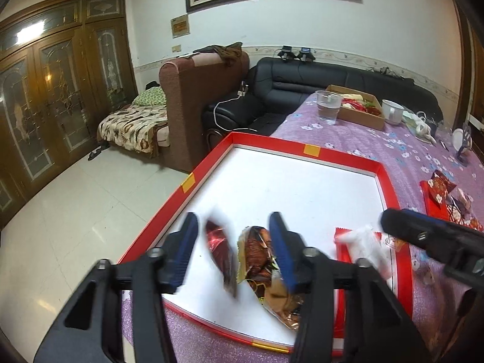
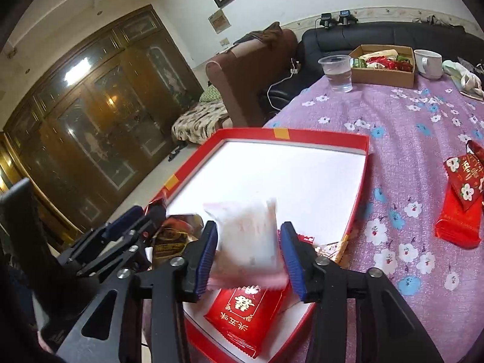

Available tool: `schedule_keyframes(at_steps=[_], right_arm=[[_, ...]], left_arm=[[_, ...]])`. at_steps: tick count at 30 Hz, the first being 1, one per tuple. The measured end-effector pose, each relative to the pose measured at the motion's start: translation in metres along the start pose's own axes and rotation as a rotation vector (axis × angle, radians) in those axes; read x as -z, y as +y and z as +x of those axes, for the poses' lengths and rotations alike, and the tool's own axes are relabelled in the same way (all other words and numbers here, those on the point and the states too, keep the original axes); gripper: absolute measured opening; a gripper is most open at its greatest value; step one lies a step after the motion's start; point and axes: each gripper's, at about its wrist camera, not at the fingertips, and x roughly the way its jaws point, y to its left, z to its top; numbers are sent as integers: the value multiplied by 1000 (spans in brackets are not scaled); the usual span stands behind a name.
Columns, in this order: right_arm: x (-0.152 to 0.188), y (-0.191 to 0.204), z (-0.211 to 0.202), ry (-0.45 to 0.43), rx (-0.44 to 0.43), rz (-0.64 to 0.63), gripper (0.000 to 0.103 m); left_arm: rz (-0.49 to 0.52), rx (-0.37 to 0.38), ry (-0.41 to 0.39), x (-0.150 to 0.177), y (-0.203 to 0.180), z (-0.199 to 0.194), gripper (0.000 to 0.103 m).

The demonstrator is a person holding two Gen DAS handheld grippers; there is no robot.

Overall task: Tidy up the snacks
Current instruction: 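Carry both packets over the red tray and open both tools, then move both tools back toward the remaining snack pile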

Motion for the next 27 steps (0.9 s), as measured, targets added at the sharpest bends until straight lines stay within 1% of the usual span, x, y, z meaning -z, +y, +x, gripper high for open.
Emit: schedule_keyframes(at_steps=[1, 3, 5, 7, 9, 12, 17, 19, 20, 22, 24, 27], right_arm=[[0, -2, -4, -9, -11, 8, 51], [-1, -7, -9, -22, -21, 20, 52], [-3, -12, -16, -37, 5, 17, 52], [-7, -20, -22, -47, 30, 22, 52], [-8, -33, -32, -63, 62, 45, 52], [-10, -60, -53, -92, 99, 95, 52], [-8, -111, -103, -156, 201, 150, 53], [-6, -134, -122, -179, 237, 185, 57], [-5, -151, -135, -193, 255, 224, 57], [-2, -177, -152, -204, 267, 293, 58], [-2, -204, -166, -211, 275, 371, 58], [-12, -233, -175, -191, 311, 410, 58]], left_arm=[[-1, -6, -6, 0, 0, -1, 51], [2, -7, -17, -1, 0, -4, 51], [10, 0, -26, -1, -2, -8, 53], [19, 4, -37, -2, -6, -11, 61], [35, 8, -43, -2, -12, -14, 62], [63, 24, -39, -1, -22, -16, 62], [134, 65, -44, 2, -51, -24, 62], [164, 78, -48, 2, -64, -27, 62], [178, 87, -50, 3, -71, -29, 63], [203, 104, -53, 4, -83, -33, 69], [233, 124, -56, 5, -97, -37, 70], [288, 185, -46, 3, -123, -43, 70]])
